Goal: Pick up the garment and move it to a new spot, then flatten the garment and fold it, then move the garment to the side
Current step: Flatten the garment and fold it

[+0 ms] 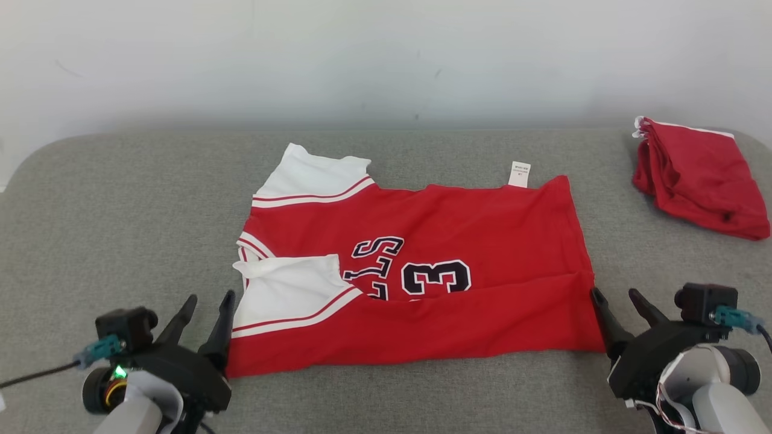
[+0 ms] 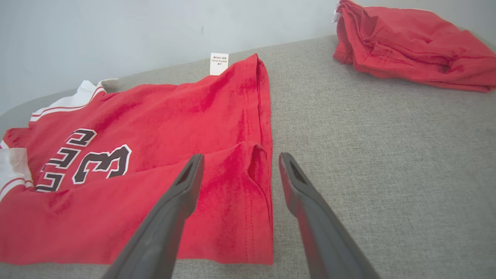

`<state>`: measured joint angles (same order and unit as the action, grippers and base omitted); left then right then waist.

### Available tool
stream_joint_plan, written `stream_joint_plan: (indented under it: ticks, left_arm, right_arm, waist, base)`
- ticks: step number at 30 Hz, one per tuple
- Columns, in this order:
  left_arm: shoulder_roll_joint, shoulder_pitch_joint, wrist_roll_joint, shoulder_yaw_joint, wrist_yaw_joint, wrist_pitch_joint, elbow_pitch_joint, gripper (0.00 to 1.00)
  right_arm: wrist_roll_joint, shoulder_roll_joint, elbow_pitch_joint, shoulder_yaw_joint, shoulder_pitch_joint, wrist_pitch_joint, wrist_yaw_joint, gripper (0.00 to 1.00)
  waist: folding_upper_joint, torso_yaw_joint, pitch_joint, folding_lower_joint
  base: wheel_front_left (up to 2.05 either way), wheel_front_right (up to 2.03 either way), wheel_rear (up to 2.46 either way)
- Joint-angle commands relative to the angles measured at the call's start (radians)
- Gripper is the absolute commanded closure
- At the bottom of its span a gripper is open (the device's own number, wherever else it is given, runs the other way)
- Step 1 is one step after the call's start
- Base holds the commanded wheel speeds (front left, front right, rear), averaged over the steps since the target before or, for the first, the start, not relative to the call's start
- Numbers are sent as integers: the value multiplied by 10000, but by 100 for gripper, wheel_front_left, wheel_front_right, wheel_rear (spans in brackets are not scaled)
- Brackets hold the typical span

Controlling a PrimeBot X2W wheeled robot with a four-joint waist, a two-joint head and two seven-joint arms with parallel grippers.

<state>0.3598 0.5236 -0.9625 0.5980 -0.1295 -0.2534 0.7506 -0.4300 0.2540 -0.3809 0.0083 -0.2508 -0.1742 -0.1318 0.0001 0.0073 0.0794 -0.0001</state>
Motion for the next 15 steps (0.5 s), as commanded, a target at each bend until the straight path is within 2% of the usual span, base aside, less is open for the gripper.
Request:
stream_joint_plan:
  ticks: [1, 8, 15]
  left_arm:
    - [94, -239, 201, -59, -12, -71, -82, 0]
    - [23, -1576, 844, -540, 345, -121, -924, 0]
    - [-171, -2013, 1066, -746, 449, -120, -1119, 0]
  right_arm:
    - [90, 87, 15, 50, 224, 82, 28, 0]
    - [643, 372, -64, 29, 912, 399, 28, 0]
    - [918, 154, -547, -25, 881, 529, 28, 0]
  waist:
    - [-1, 81, -91, 1]
    - [-1, 297, -41, 1]
    - [-1, 386, 157, 1]
  base:
    - [0, 0, 0]
    - [0, 0, 0]
    - [0, 0, 0]
